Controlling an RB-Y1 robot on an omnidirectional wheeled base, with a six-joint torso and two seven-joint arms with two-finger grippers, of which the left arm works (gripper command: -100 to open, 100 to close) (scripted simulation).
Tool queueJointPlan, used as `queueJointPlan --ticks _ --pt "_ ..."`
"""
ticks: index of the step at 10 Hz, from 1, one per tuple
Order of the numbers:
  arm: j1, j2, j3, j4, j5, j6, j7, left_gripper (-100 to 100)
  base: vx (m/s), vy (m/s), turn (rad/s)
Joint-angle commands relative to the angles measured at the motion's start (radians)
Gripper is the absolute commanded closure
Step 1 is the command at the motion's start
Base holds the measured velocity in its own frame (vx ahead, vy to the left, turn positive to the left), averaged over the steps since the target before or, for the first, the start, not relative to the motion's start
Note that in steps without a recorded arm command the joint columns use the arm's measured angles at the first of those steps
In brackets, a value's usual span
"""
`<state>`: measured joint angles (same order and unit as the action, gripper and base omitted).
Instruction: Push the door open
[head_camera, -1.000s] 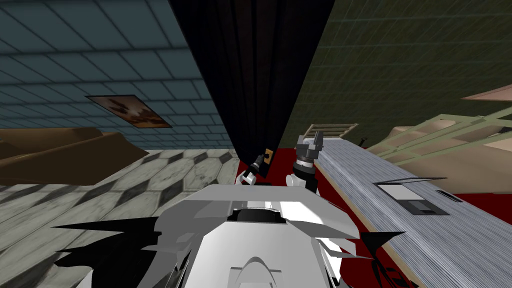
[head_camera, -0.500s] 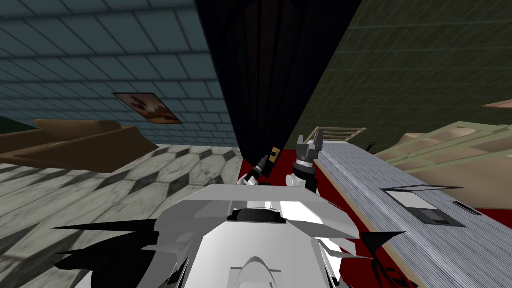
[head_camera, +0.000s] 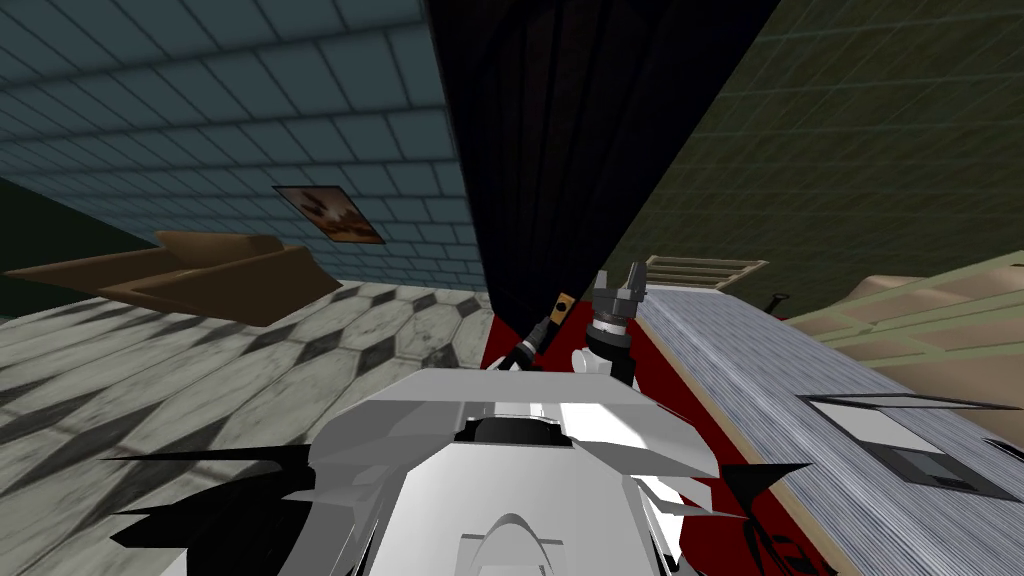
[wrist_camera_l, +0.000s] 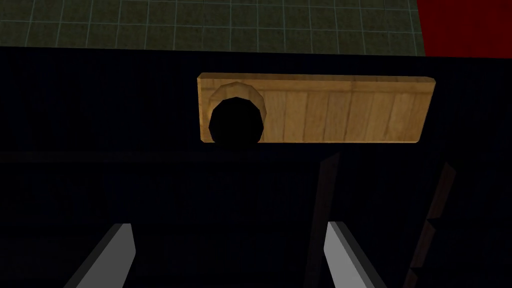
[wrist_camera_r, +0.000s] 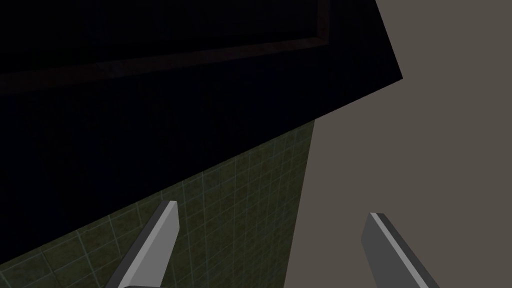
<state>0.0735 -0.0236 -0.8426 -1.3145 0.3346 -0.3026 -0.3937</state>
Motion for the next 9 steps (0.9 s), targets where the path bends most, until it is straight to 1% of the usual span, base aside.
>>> queueJointPlan --ticks 1,2,3,4,5,6,8,9 --pt "0.000 0.000 0.000 0.000 0.000 0.000 0.000 -100 -0.024 0.035 0.004" --pt "-0.005 0.030 0.004 0.004 -0.001 0.001 0.001 -100 0.085 -0.056 -0.034" --pt "-0.009 0.042 0.007 0.008 -0.001 0.000 0.003 -100 0.178 -0.138 -0.026" --pt "-0.013 0.046 0.011 0.013 -0.002 0.000 0.005 -100 0.184 -0.208 -0.021" --pt "-0.017 0.041 0.016 0.017 -0.003 0.000 0.007 -100 0.184 -0.244 -0.021" --pt "-0.022 0.027 0.020 0.021 -0.003 -0.001 0.010 -100 0.167 -0.225 -0.016" --pt "-0.028 -0.010 0.025 0.027 -0.004 -0.001 0.012 -100 0.156 -0.122 -0.018" --pt "-0.025 0.004 0.022 0.026 -0.004 -0.005 0.013 -100 0.070 -0.046 0.002"
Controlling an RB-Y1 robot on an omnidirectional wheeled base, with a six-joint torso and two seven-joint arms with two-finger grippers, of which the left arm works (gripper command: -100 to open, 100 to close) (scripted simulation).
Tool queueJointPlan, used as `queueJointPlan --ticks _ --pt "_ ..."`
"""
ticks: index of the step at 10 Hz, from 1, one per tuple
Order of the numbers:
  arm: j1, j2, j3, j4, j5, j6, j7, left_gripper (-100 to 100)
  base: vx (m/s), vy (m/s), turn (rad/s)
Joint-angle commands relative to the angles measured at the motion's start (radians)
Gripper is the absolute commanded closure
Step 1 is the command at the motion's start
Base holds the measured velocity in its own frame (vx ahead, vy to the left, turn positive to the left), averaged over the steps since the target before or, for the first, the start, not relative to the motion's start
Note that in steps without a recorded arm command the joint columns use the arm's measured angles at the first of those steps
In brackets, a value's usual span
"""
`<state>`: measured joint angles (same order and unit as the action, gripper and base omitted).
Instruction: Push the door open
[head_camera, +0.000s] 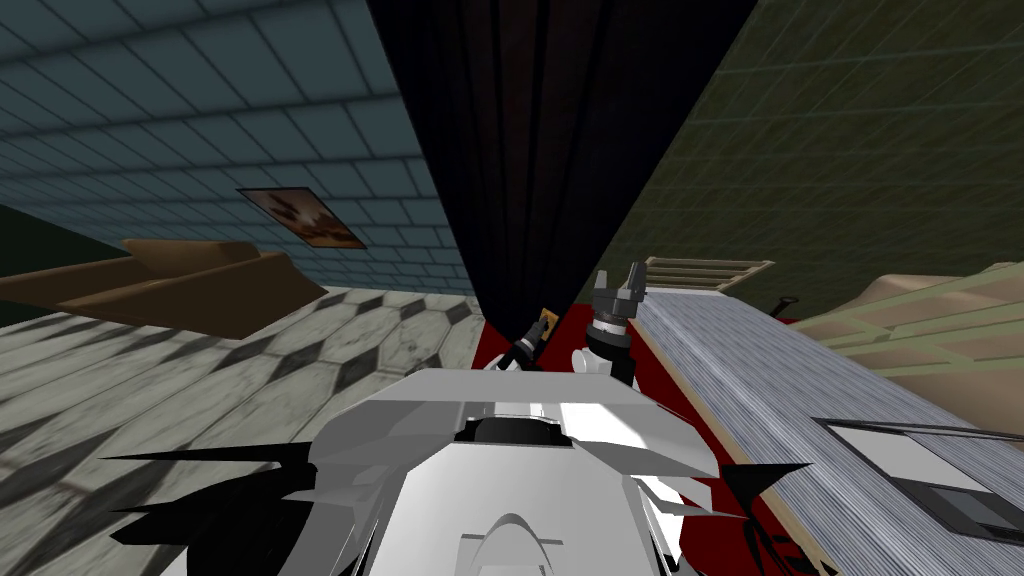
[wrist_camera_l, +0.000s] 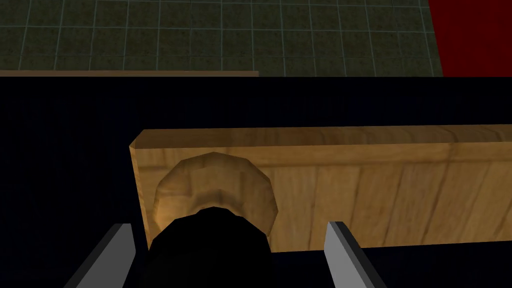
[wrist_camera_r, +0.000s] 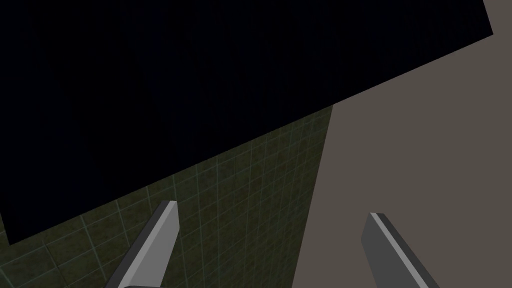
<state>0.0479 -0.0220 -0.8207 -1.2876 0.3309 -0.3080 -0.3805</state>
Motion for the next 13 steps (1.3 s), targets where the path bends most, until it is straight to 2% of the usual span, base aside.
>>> queueJointPlan --ticks 1,6,7,10,13 --pt "0.001 0.002 0.000 -0.001 0.000 0.001 0.000 100 -0.008 0.003 -0.004" --pt "0.001 0.002 0.000 -0.001 0.000 0.001 0.000 100 -0.015 0.013 0.001" --pt "-0.006 0.027 0.023 0.000 0.002 -0.001 0.001 100 0.040 -0.105 0.041" --pt "-0.014 0.043 0.062 0.005 0.004 0.001 0.003 100 0.074 -0.227 0.088" --pt "-0.022 0.027 0.099 0.010 0.006 0.003 0.006 100 0.081 -0.207 0.077"
